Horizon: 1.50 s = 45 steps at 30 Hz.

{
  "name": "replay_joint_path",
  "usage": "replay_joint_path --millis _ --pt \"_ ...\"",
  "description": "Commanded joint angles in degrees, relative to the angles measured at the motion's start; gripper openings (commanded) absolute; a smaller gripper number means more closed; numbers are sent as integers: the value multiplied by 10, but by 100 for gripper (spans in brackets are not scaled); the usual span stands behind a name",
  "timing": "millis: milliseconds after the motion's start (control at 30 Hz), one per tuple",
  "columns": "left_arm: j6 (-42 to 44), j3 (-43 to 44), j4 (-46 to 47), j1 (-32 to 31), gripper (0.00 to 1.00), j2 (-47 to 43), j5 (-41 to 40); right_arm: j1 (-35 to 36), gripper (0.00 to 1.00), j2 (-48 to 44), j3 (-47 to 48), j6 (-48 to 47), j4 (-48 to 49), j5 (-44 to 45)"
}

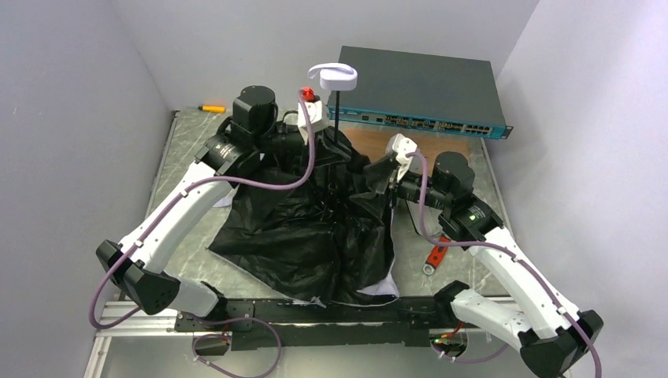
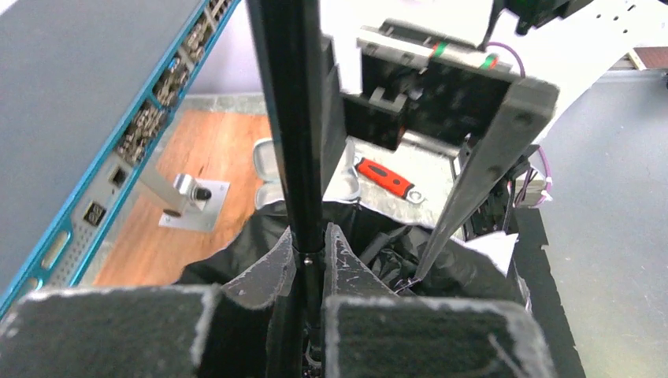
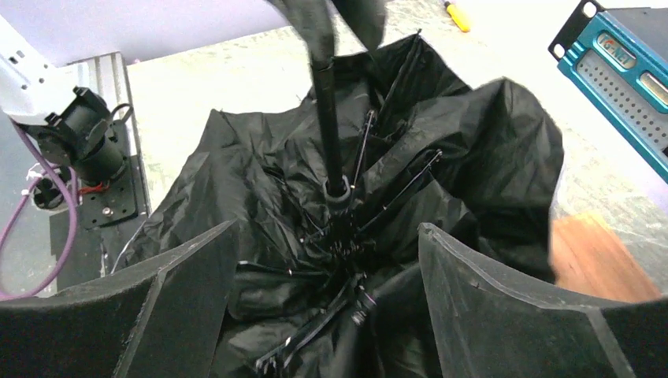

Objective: Open the umbrella

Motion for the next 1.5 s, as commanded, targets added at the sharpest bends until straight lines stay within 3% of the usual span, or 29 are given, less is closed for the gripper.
replay_joint_path --millis 0,200,333,433,533,600,633,700,733,800,833,933,1000,1133,1300,1467 --pt "-19 25 84 -30 0 -9 35 6 84 18 -12 26 97 -11" --pt "-37 25 100 -36 0 -6 37 31 77 73 5 27 163 -6" --pt "-50 39 96 -38 0 -1 39 52 66 102 7 27 194 0" --pt "-52 35 96 -37 0 -5 34 63 45 114 12 33 208 4" --pt "-61 26 99 -35 0 -11 29 67 1 114 12 38 220 7" --pt "-63 23 100 -26 2 -20 17 68 0 113 14 43 219 14" --pt "-71 19 110 -11 14 -28 7 68 0 112 17 45 214 20" --pt "-127 -8 169 46 57 -52 2 68 0 109 23 53 204 41" --pt "-180 -37 218 88 69 -71 -14 66 0 108 23 62 206 51" --pt "-241 -106 313 170 81 -114 -21 61 0 104 24 66 216 65" --pt "-225 -140 319 198 83 -134 -20 60 0 104 26 81 222 70" --pt "-23 -179 166 214 77 -176 17 60 0 109 38 104 252 82" --pt "34 -219 138 208 70 -192 45 59 0 117 47 124 275 92" --pt "139 -252 95 129 60 -200 18 59 0 131 69 152 295 94" --pt "164 -265 132 44 57 -181 -68 64 0 140 82 171 308 93" --pt "133 -270 187 8 60 -159 -122 71 0 145 85 167 303 95"
